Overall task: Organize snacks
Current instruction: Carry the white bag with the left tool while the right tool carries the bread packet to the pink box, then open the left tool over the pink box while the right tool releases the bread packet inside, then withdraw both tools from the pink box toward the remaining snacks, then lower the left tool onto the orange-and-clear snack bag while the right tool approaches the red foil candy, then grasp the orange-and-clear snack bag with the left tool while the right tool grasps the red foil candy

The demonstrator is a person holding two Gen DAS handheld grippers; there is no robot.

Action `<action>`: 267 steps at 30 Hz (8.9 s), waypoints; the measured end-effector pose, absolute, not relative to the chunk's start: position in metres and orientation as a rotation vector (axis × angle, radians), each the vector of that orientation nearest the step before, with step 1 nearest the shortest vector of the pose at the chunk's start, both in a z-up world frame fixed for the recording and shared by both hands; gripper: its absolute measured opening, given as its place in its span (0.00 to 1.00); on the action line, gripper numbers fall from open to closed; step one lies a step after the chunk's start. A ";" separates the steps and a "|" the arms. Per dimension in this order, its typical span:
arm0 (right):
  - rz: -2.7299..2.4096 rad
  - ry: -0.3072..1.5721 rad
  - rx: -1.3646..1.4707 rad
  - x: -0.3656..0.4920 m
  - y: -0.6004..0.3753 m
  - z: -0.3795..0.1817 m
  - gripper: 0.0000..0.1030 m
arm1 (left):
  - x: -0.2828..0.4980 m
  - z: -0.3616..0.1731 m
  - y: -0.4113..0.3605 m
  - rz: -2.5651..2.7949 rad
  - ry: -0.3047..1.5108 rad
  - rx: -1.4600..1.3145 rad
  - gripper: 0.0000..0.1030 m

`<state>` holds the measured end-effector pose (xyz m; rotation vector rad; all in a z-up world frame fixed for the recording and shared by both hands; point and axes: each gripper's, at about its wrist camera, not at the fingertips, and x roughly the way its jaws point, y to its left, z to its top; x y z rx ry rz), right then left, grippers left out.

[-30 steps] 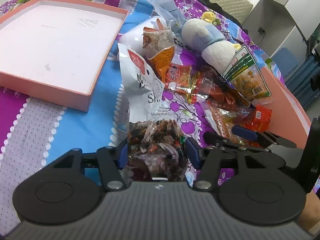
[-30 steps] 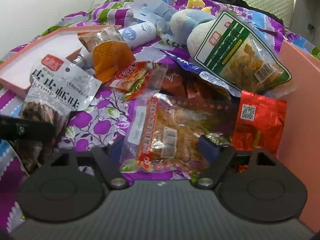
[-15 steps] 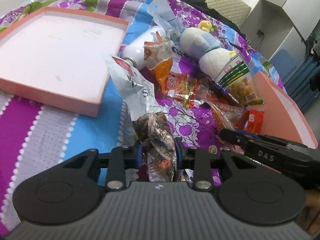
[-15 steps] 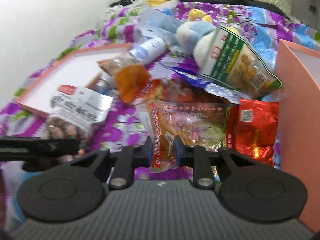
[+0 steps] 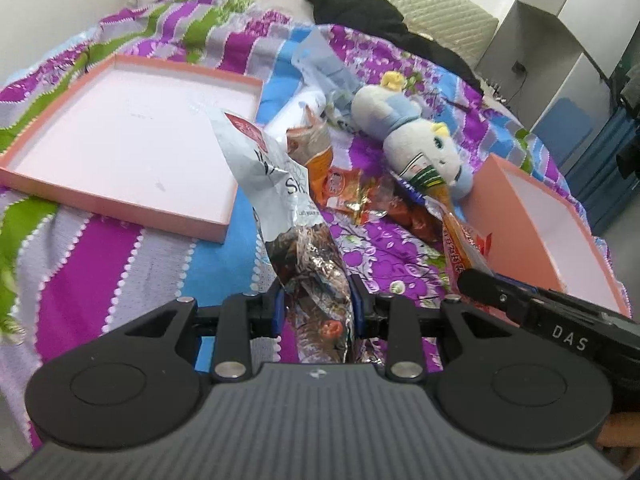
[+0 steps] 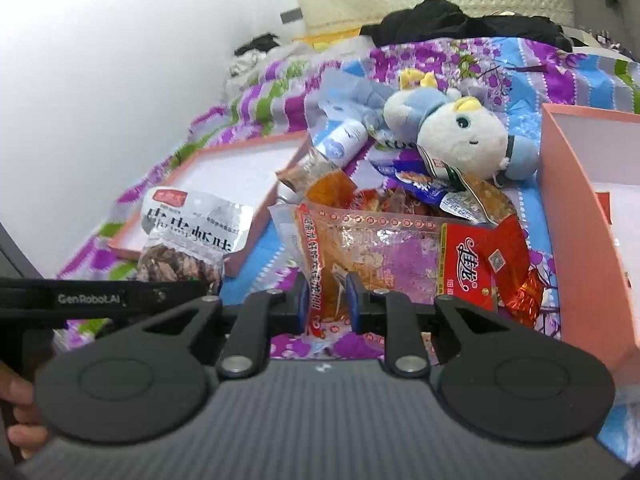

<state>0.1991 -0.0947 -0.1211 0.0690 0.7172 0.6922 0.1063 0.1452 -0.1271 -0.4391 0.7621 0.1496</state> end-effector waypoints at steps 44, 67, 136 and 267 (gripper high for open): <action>0.244 0.574 0.040 0.134 -0.287 -0.029 0.22 | 0.153 -0.014 -0.074 -0.329 0.738 -0.307 0.34; 0.133 0.698 0.028 0.310 -0.341 -0.100 0.23 | 0.374 -0.095 -0.151 -0.349 0.935 -0.238 0.34; 0.350 0.609 0.118 0.084 -0.242 -0.063 0.47 | 0.048 -0.017 -0.012 -0.065 0.679 -0.190 0.58; 0.316 0.792 0.044 0.156 -0.128 -0.212 0.74 | 0.077 -0.166 0.142 0.075 0.789 -0.243 0.80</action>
